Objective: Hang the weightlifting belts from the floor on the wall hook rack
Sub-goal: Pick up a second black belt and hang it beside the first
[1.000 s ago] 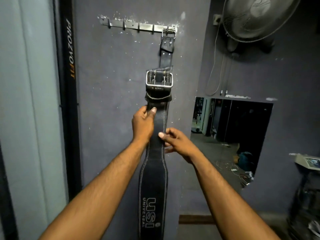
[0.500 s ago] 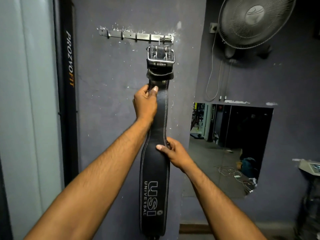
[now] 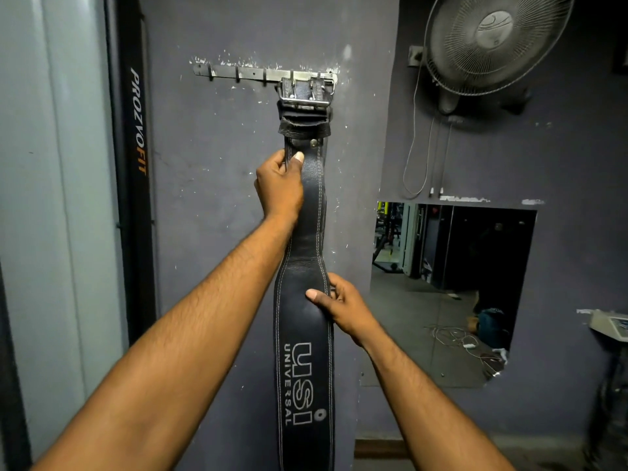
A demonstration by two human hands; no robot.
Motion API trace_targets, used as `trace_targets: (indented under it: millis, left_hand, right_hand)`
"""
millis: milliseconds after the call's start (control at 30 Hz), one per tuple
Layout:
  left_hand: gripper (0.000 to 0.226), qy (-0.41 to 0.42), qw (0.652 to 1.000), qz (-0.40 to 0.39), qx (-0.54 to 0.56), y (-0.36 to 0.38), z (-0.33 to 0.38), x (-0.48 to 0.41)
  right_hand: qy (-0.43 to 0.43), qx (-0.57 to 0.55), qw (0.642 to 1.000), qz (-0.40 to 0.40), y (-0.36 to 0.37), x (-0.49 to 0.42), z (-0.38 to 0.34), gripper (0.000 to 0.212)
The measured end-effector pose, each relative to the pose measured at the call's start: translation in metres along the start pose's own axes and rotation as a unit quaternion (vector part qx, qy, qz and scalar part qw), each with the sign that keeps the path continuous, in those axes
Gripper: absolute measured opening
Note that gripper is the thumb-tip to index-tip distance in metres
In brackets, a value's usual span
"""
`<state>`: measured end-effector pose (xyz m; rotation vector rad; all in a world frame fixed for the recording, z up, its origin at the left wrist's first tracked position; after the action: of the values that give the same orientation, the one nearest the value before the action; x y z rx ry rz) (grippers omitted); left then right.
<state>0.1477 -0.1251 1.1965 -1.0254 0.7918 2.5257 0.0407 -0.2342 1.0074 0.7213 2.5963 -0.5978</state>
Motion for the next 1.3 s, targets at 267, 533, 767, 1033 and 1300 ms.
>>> trace_targets:
  millis: [267, 533, 767, 1033, 1300]
  left_hand:
    - [0.011, -0.002, 1.0, 0.008, -0.001, -0.01, 0.005, -0.007]
    - [0.049, -0.043, 0.999, -0.004, 0.004, -0.012, 0.002, -0.012]
    - [0.052, -0.032, 0.999, -0.038, 0.01, -0.008, 0.006, -0.01]
    - [0.025, -0.045, 0.993, -0.105, -0.015, 0.002, -0.009, 0.002]
    - [0.065, -0.119, 0.94, -0.314, -0.059, 0.017, -0.023, 0.041]
  right_hand:
    - [0.079, -0.022, 0.99, -0.113, 0.025, 0.013, 0.038, 0.059]
    - [0.107, 0.029, 0.985, -0.132, 0.03, 0.013, 0.049, 0.053]
    - [0.153, 0.08, 0.967, -0.186, 0.033, 0.008, 0.053, 0.05]
    - [-0.031, -0.103, 0.985, 0.134, -0.033, -0.08, -0.114, 0.031]
    - [-0.01, -0.228, 0.93, 0.287, -0.059, -0.122, -0.12, 0.024]
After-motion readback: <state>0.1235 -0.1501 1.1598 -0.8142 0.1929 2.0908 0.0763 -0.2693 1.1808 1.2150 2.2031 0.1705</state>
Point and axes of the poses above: each hand's wrist, its own x-axis away from the middle knuckle, its own y-axis out of the palm, z = x × y, the point moved 7 cm from there along -x, towards the middle knuckle, and after that the axes turned 8 degrees about x, right-handed, at the moved point
